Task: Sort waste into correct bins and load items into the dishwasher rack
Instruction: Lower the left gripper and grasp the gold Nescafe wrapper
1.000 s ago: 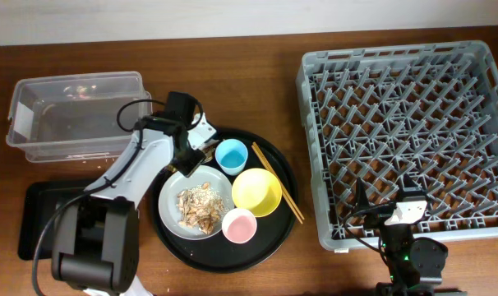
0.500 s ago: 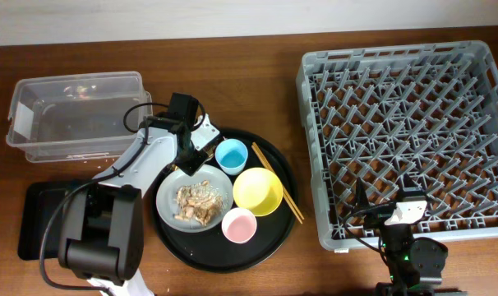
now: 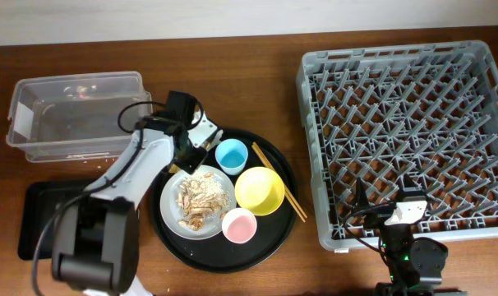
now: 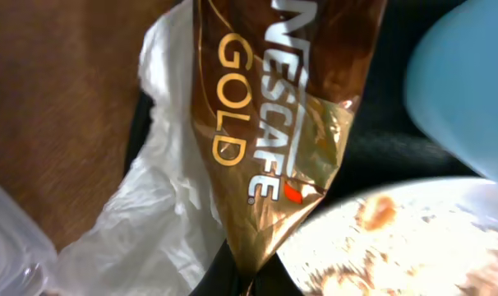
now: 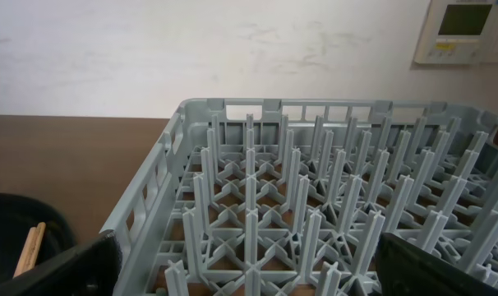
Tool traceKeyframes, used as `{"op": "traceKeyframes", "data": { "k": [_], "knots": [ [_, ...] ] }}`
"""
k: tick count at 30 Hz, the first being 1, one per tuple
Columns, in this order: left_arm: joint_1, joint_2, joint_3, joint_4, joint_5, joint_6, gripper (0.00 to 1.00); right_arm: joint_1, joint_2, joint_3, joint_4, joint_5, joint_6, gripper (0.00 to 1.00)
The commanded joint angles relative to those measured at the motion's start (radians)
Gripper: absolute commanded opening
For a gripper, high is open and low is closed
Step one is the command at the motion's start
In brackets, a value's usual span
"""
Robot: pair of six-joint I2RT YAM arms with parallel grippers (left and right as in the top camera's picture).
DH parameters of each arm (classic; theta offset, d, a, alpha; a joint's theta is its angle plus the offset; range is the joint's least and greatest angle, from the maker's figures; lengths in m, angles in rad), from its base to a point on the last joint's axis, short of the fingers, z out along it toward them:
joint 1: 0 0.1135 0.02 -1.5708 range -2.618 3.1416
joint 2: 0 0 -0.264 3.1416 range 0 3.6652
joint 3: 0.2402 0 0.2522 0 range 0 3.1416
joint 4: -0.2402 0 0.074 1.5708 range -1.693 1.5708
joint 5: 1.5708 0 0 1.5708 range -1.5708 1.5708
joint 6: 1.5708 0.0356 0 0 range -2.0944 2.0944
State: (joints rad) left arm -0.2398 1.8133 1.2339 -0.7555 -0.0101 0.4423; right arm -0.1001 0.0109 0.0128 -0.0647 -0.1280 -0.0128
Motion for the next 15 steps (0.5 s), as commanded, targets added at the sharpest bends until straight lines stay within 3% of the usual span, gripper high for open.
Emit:
{"op": "traceKeyframes", "data": {
  "k": [1,15],
  "knots": [
    [0.002,-0.079,0.000,-0.032,0.095,-0.031,0.06,0.005,-0.007,-0.007,-0.003,0.008,-0.006,0.99],
    [0.002,-0.086,0.000,-0.102,0.105,-0.090,0.11,0.005,-0.006,-0.007,-0.003,0.008,-0.006,0.99]
  ]
}}
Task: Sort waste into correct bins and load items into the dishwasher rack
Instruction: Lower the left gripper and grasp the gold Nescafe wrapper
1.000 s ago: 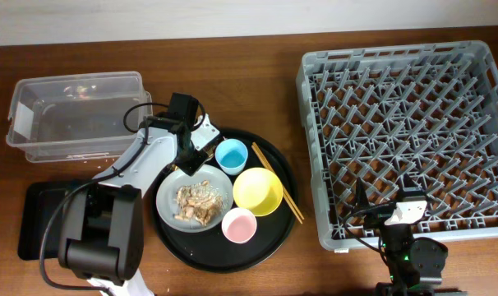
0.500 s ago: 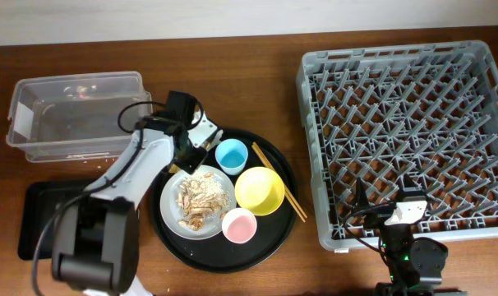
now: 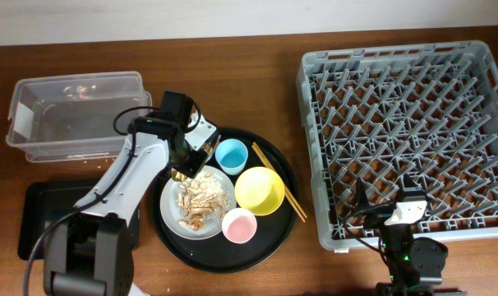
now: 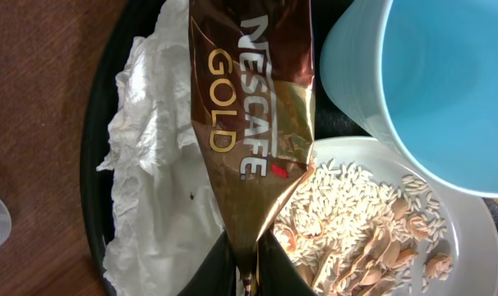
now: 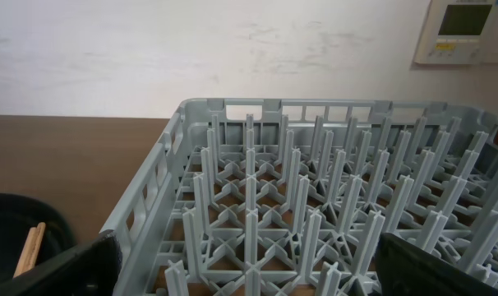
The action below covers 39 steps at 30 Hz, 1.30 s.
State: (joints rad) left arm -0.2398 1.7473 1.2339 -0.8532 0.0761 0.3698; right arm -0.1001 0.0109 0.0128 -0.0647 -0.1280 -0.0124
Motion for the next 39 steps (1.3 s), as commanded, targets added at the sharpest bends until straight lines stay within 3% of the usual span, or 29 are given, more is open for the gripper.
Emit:
{"op": "traceKeyframes", "data": {
  "k": [1,5,12,16,22,27,37,39],
  "knots": [
    [0.002,-0.020,0.000,-0.004,0.018,-0.018,0.11,0.005,-0.006,-0.007,-0.003,0.008,-0.007,0.99],
    [0.002,-0.020,0.000,0.000,0.018,-0.018,0.17,0.005,-0.006,-0.007,-0.003,0.008,-0.006,0.99],
    [0.002,-0.020,0.000,-0.002,0.019,-0.018,0.17,0.005,-0.005,-0.007,-0.003,0.008,-0.006,0.99],
    [0.002,-0.020,0.000,-0.039,0.125,-0.017,0.17,0.005,-0.006,-0.007,-0.003,0.008,-0.007,0.99],
    [0.002,-0.019,-0.010,-0.091,0.111,-0.017,0.17,0.005,-0.005,-0.007,-0.003,0.008,-0.006,0.99],
    [0.002,-0.006,-0.012,-0.055,0.084,-0.017,0.34,0.005,-0.005,-0.007,-0.003,0.008,-0.007,0.99],
    [0.002,-0.006,-0.069,0.023,0.039,-0.017,0.33,0.005,-0.004,-0.007,-0.003,0.008,-0.006,0.99],
    [0.002,-0.006,-0.069,0.039,0.039,-0.017,0.29,0.005,-0.004,-0.007,-0.003,0.008,-0.007,0.99]
  ]
}}
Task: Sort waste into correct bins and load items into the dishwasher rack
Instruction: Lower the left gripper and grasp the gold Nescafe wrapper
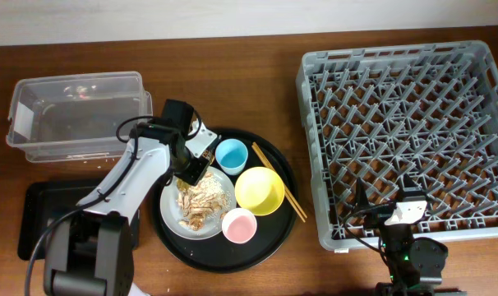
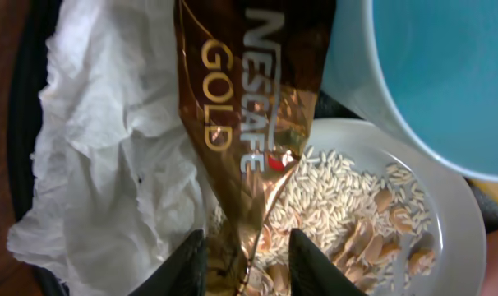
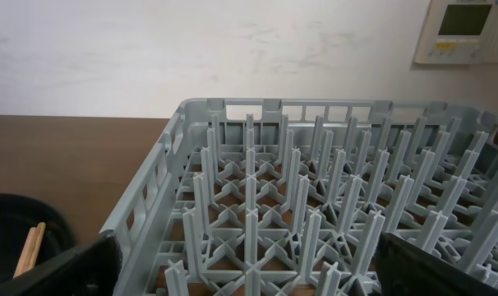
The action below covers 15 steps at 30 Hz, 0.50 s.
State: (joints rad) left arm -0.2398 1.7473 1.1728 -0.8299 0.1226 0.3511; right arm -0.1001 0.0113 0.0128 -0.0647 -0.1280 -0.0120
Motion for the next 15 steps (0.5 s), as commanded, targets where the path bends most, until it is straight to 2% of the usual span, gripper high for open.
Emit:
{"op": "traceKeyframes", "data": {
  "k": [1,15],
  "knots": [
    [0.002,-0.006,-0.009,0.023,-0.008,0.002,0.28,0.005,-0.004,-0.007,-0.003,0.008,-0.007,0.99],
    [0.003,-0.006,-0.063,0.075,-0.008,0.002,0.27,0.005,-0.004,-0.007,-0.003,0.008,-0.007,0.99]
  ]
}}
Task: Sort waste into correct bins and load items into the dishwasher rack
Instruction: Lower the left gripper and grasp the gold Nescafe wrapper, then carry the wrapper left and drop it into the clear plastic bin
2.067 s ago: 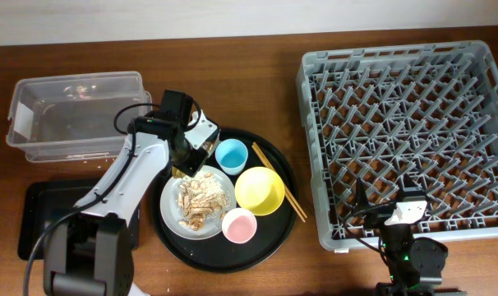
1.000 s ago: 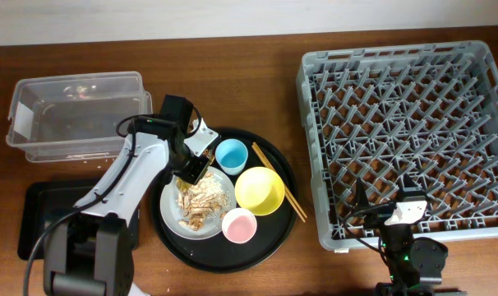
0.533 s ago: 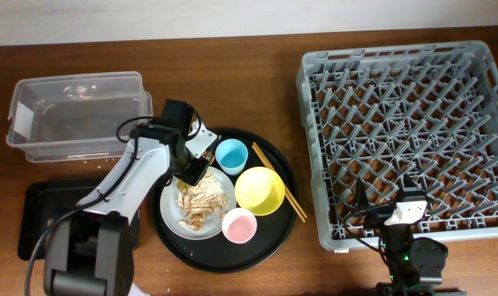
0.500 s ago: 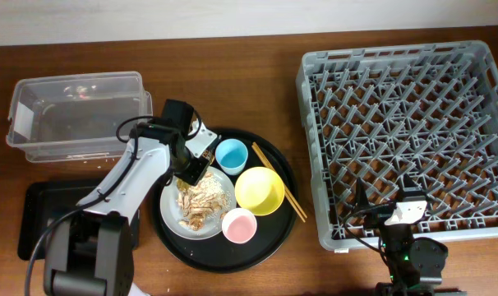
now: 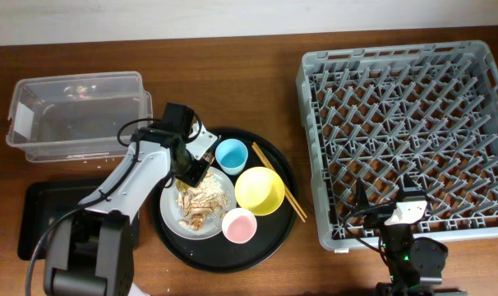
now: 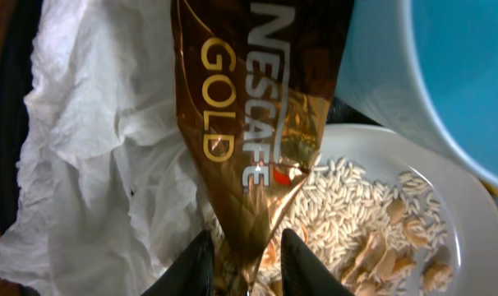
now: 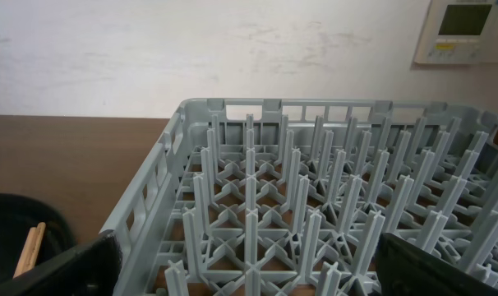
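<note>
A brown-and-gold Nescafe Gold wrapper (image 6: 257,123) lies across a crumpled white napkin (image 6: 93,164) and the rim of a white plate of rice and scraps (image 6: 380,222), on the black tray (image 5: 232,261). My left gripper (image 6: 247,275) is open, one finger on each side of the wrapper's narrow end, low over the plate's upper left edge (image 5: 190,168). A blue cup (image 5: 231,154), a yellow bowl (image 5: 260,190), a pink cup (image 5: 239,224) and chopsticks (image 5: 279,182) share the tray. My right gripper (image 7: 249,275) is open at the grey dish rack's (image 5: 409,131) near edge, holding nothing.
A clear plastic bin (image 5: 76,115) stands at the back left. A black bin (image 5: 35,218) sits in front of it, partly under my left arm. The rack (image 7: 315,205) fills the right side of the table, with brown tabletop around it.
My left gripper's fingers stand slightly closer together around the wrapper's end, and the view sits a little nearer the wrapper. The right arm has not moved.
My left gripper was shut on the wrapper's narrow end at the tray's upper left rim, the napkin beside it. Then it was further onto the tray, by the plate. Half a second ago its fingers were apart around the wrapper, and they still are.
</note>
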Tool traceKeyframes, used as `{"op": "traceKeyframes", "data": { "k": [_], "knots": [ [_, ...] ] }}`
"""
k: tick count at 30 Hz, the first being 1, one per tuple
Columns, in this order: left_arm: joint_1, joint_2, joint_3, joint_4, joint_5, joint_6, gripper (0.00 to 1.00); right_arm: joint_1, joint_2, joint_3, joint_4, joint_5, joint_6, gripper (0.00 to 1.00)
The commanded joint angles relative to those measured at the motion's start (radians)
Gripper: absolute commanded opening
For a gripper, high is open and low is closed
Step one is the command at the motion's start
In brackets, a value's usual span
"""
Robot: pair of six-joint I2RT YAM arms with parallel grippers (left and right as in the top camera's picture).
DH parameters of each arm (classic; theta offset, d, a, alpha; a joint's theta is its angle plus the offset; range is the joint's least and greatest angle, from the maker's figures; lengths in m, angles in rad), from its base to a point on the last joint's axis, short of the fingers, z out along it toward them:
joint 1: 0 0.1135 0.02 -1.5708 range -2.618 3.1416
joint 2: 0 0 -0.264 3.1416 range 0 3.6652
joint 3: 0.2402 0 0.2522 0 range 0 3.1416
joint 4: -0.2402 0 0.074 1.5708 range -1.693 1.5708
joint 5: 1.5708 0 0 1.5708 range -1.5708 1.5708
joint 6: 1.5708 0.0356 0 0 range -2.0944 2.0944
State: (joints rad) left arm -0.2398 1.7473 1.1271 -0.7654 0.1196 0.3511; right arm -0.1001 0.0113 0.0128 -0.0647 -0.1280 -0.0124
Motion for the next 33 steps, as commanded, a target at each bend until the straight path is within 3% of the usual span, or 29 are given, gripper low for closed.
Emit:
{"op": "traceKeyframes", "data": {
  "k": [1,3,5,8,11,17,21,25,29,33],
  "knots": [
    [0.002,-0.006,-0.018,0.013,-0.005,0.002,0.25,0.005,-0.004,-0.007,-0.003,0.008,-0.006,0.99],
    [0.002,-0.006,-0.018,0.026,-0.005,0.001,0.13,0.005,-0.004,-0.007,-0.003,0.008,-0.007,0.99],
    [0.002,-0.007,-0.015,0.032,-0.004,0.001,0.12,0.005,-0.004,-0.007,-0.003,0.008,-0.007,0.99],
    [0.002,-0.013,-0.008,0.021,-0.002,-0.001,0.00,0.005,-0.004,-0.007,-0.003,0.008,-0.006,0.99],
    [0.002,-0.044,-0.008,0.017,0.025,-0.052,0.01,0.005,-0.004,-0.007,-0.003,0.008,-0.006,0.99],
    [0.003,-0.200,-0.008,-0.027,0.219,-0.052,0.00,0.005,-0.004,-0.007,-0.003,0.008,-0.006,0.99],
    [0.003,-0.253,-0.007,-0.032,0.219,-0.056,0.00,0.005,-0.004,-0.007,-0.003,0.008,-0.007,0.99],
    [0.026,-0.311,-0.004,0.088,0.214,-0.121,0.00,0.005,-0.004,-0.007,-0.003,0.008,-0.006,0.99],
    [0.122,-0.325,-0.004,0.343,0.208,-0.325,0.00,0.005,-0.004,-0.007,-0.003,0.008,-0.006,0.99],
    [0.278,-0.319,-0.004,0.546,0.005,-0.633,0.00,0.005,-0.004,-0.007,-0.003,0.008,-0.007,0.99]
  ]
}}
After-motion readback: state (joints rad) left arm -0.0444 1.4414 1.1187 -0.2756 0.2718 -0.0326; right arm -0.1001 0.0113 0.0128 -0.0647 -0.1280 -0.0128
